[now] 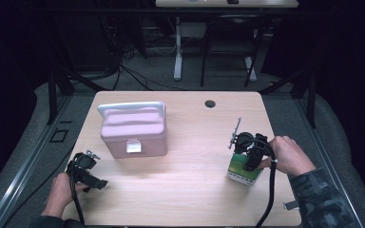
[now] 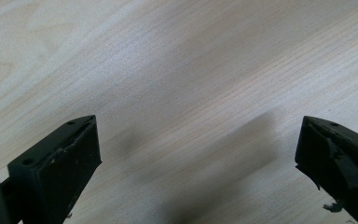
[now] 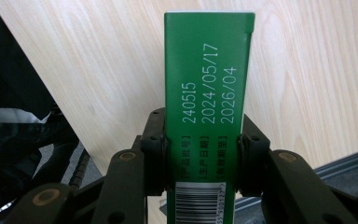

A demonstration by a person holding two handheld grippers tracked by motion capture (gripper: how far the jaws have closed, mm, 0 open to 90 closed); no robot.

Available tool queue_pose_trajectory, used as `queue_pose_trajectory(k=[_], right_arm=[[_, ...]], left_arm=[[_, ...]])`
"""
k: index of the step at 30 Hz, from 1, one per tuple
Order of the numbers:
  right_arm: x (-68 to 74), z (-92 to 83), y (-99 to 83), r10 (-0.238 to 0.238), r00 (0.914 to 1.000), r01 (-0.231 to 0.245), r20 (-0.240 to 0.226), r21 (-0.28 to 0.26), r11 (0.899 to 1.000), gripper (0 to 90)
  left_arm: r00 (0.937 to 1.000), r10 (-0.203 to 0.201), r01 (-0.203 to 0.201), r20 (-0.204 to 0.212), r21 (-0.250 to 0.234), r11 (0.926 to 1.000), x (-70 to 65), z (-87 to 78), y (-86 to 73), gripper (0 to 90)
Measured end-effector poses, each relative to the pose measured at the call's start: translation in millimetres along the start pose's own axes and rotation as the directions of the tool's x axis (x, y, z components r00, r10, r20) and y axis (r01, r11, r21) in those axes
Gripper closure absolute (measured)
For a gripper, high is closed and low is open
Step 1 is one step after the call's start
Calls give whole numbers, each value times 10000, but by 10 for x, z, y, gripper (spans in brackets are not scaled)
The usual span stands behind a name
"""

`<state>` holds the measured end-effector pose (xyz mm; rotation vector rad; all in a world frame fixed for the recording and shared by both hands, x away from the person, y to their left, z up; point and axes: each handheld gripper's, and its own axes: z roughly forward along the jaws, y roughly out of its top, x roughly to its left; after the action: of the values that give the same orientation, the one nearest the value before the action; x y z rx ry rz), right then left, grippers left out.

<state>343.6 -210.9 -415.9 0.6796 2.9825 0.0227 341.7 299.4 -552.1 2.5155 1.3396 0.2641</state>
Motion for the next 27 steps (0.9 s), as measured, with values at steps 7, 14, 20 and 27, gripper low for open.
queue_pose_trajectory(k=[7,14,20,27], right_arm=[[-197,28,-137,699,9975,-699,27,74,9975,627],[-372,68,-221,1401,9901,-1401,23,162,9900,628],[-507,76,-280,2027,9790,-2026,215,-71,9792,628],[-629,87,-351,2778,9600,-2774,333,-170,9606,628]], left_arm=[[10000,-5,5,22,38,10000,-2,9,3,0],[10000,-11,10,26,48,10000,0,10,3,0],[10000,14,-14,5,47,10000,-3,13,1,1],[10000,-9,9,13,78,10000,-3,15,2,1]])
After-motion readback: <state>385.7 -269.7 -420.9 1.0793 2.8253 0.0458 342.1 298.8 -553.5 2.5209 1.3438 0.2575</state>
